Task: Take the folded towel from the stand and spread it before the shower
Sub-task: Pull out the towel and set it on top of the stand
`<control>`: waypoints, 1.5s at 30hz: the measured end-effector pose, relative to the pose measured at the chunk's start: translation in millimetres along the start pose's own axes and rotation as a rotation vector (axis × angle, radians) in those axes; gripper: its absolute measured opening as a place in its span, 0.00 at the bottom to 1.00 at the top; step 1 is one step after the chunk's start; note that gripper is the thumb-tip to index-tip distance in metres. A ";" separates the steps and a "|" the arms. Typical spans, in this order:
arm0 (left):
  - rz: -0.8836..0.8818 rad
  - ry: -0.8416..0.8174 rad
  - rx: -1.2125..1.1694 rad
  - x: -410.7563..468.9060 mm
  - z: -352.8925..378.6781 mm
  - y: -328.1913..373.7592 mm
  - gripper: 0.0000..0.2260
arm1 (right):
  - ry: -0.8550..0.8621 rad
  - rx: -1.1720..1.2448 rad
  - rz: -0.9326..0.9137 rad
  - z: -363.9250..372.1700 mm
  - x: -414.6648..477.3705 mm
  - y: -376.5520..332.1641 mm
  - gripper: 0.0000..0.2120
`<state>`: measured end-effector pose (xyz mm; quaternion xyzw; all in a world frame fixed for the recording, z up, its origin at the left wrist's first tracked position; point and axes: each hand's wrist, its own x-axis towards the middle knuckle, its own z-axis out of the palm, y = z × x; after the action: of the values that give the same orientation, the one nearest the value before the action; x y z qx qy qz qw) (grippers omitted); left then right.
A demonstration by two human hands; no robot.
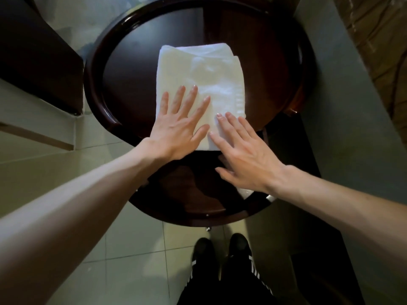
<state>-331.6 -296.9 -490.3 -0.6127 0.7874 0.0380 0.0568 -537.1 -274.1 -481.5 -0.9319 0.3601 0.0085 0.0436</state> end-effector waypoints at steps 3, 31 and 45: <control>-0.001 0.005 0.006 0.2 0.8 0.4 0.30 | 0.010 0.016 -0.047 4.3 -11.3 -5.1 0.36; -0.012 0.048 -0.002 -0.7 8.9 0.7 0.28 | -0.115 -0.010 -0.260 67.8 -69.9 -46.5 0.42; -0.026 0.039 -0.009 -1.8 7.8 2.2 0.28 | -0.009 -0.107 -0.194 63.0 -61.3 -40.5 0.44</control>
<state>-332.9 -293.6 -497.8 -0.6237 0.7801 0.0289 0.0389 -554.3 -197.7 -538.3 -0.9632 0.2672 0.0277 -0.0039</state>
